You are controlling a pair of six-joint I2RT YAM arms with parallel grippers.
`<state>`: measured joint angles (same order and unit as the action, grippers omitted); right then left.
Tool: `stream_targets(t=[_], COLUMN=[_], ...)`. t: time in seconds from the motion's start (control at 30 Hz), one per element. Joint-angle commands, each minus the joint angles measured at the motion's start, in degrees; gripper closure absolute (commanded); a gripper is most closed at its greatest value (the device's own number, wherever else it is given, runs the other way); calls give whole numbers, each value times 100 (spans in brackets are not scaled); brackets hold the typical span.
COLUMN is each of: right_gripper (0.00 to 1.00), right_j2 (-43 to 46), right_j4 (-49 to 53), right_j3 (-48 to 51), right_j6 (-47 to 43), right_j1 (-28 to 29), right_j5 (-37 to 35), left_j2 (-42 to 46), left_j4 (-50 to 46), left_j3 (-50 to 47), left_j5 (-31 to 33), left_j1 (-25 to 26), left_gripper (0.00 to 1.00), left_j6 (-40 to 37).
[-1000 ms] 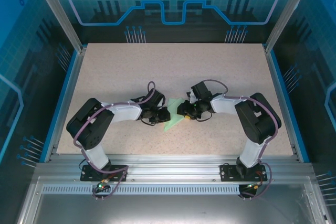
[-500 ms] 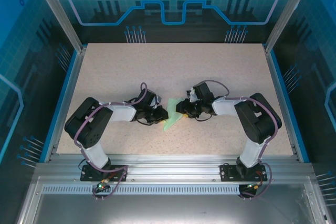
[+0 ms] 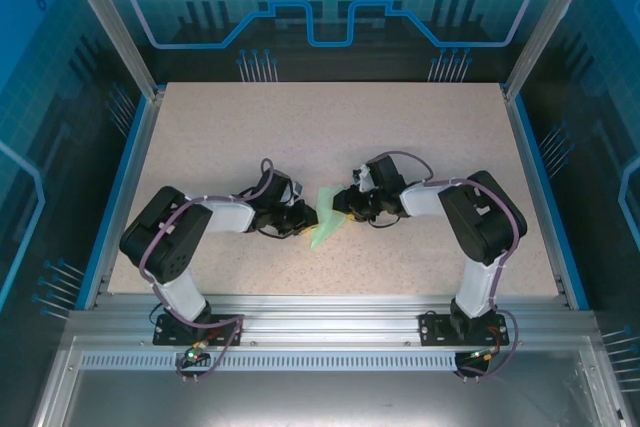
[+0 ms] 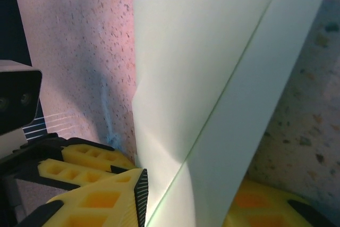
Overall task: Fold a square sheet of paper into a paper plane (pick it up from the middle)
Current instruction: Turn over the paper at the bottom-center of the table.
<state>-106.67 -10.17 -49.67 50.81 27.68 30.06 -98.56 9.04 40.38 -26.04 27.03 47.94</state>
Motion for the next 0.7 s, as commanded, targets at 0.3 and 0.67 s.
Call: stream_targets(t=[0.3,0.67], right_gripper=[71,95], right_j2=[-358,-123], right_j4=[-92,426], right_j3=[-438,-566], right_j6=[-184,-507], right_j1=[-59,-52], right_j5=[261,206], left_j2=[170,411], left_j4=[348,331], left_j3=[-188,-287], left_j5=[-351,-277], left_j1=[-67,-72], left_gripper=[80,75], left_j6=[268,285])
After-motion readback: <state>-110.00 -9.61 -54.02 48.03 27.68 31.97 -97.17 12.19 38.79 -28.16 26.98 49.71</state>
